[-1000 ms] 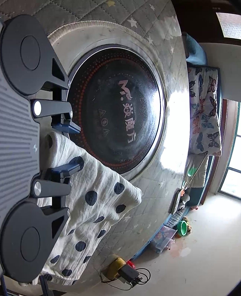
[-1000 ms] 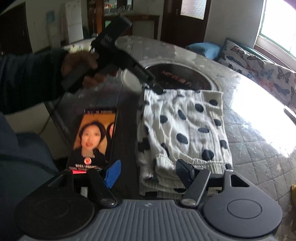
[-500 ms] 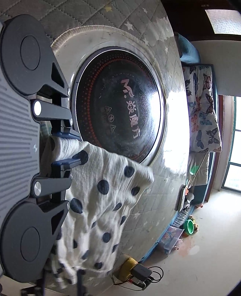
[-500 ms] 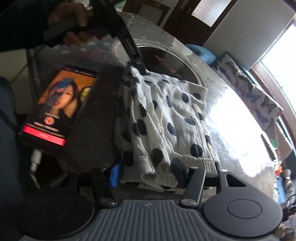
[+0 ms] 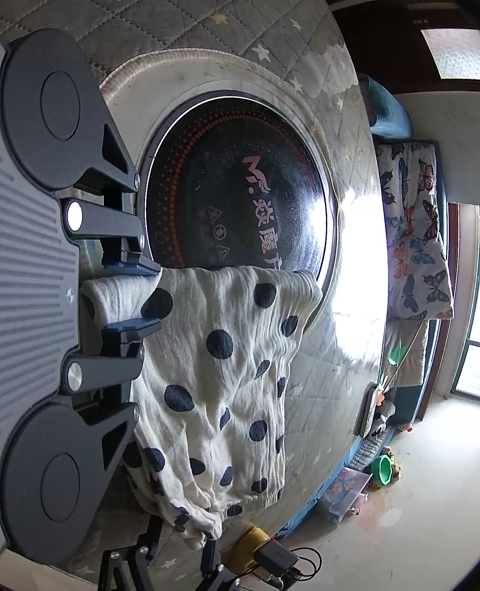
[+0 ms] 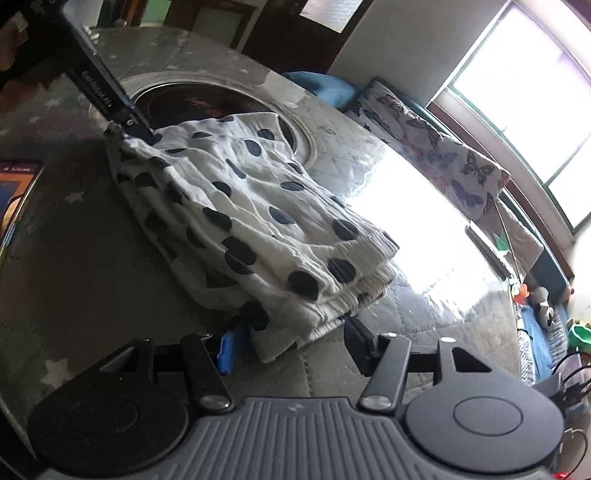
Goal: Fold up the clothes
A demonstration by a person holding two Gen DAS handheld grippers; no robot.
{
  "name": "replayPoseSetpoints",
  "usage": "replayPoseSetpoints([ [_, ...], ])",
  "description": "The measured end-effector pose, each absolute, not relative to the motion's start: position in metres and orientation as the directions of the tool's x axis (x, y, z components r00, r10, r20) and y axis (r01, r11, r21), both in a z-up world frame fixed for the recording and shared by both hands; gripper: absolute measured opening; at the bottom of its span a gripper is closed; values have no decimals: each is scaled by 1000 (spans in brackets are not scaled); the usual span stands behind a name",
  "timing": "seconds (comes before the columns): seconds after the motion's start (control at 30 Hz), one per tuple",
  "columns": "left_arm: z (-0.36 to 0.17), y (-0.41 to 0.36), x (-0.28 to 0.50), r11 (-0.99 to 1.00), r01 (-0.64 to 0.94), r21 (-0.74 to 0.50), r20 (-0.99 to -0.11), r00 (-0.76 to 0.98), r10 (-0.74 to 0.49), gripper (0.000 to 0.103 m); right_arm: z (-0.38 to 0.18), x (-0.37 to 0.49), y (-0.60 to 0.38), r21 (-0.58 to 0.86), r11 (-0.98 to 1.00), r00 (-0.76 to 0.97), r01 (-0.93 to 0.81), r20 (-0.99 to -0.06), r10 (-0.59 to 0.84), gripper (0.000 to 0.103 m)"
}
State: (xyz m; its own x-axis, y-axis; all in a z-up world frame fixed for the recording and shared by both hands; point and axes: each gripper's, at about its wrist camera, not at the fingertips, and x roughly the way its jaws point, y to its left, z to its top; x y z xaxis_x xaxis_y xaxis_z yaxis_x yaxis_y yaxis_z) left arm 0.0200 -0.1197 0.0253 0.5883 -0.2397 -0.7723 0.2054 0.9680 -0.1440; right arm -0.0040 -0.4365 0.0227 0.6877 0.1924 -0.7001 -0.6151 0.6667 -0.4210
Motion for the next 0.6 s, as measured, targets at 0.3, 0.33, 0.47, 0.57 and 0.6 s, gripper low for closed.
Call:
replayPoseSetpoints([
  [0.3, 30, -124, 13, 976, 180, -125, -770, 602, -209, 49, 36, -29, -456, -296, 767, 678, -569, -697, 234, 77],
  [0.33, 31, -124, 12, 977, 178, -121, -769, 605, -205, 50, 36, -31, -458, -270, 779, 671, -566, -699, 245, 80],
  [0.47, 35, -122, 5, 979, 169, -113, -763, 616, -194, 58, 36, -31, -465, -174, 834, 651, -524, -713, 260, 82],
  [0.57, 38, -119, -1, 984, 152, -95, -759, 628, -171, 68, 34, -30, -469, -106, 868, 636, -485, -724, 267, 84],
  [0.6, 38, -118, -3, 985, 148, -90, -758, 632, -164, 71, 33, -29, -471, -92, 875, 631, -475, -729, 266, 84],
])
